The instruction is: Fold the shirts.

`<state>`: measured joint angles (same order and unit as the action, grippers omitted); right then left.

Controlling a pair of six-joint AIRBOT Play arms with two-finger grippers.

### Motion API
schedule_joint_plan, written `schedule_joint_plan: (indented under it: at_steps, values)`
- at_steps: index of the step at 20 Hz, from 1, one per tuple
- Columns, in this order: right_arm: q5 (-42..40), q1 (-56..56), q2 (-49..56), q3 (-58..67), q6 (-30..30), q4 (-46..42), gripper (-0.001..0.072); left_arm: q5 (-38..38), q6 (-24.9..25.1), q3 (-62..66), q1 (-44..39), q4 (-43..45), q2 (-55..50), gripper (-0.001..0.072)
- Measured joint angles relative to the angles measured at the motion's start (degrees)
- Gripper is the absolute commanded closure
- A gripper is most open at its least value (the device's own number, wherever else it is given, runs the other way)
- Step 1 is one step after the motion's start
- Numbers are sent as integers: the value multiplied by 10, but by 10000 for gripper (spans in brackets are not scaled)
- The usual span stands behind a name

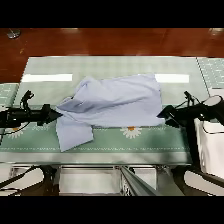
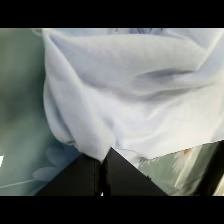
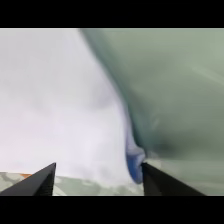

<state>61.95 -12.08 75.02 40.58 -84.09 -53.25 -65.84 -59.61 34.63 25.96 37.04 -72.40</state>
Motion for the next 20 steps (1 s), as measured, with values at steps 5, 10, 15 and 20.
schedule_joint_plan:
  at_steps: [5,10,15,20]
  values:
    - [12,54,47,107,-3,14,696,-13,16,29,-1,-70,8,689]
    - [59,65,-2,422,-14,-19,696,-29,10,252,-15,-180,82,689]
    - [102,67,-139,662,-31,-97,696,-39,-99,572,-19,-38,176,690]
    - [141,68,-303,716,-39,-189,696,-101,-171,749,-48,210,286,690]
